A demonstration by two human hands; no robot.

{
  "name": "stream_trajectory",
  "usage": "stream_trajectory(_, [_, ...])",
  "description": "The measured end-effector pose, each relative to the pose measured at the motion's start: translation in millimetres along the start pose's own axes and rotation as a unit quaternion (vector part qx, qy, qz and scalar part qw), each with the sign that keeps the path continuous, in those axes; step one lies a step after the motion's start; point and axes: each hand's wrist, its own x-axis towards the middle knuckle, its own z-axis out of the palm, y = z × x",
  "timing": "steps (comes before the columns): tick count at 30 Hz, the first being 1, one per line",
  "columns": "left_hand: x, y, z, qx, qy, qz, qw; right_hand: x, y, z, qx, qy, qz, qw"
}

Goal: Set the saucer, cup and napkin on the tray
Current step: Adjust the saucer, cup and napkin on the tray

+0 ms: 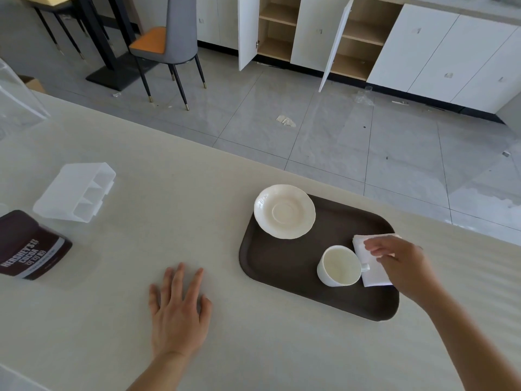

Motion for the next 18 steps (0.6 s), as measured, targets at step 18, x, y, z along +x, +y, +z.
stream_trajectory(18, [-1.5,0.6,-1.9,-0.018,0.024,0.002,1.0,-13.1,11.2,15.8,-0.167,-0.041,-0.081,0.982])
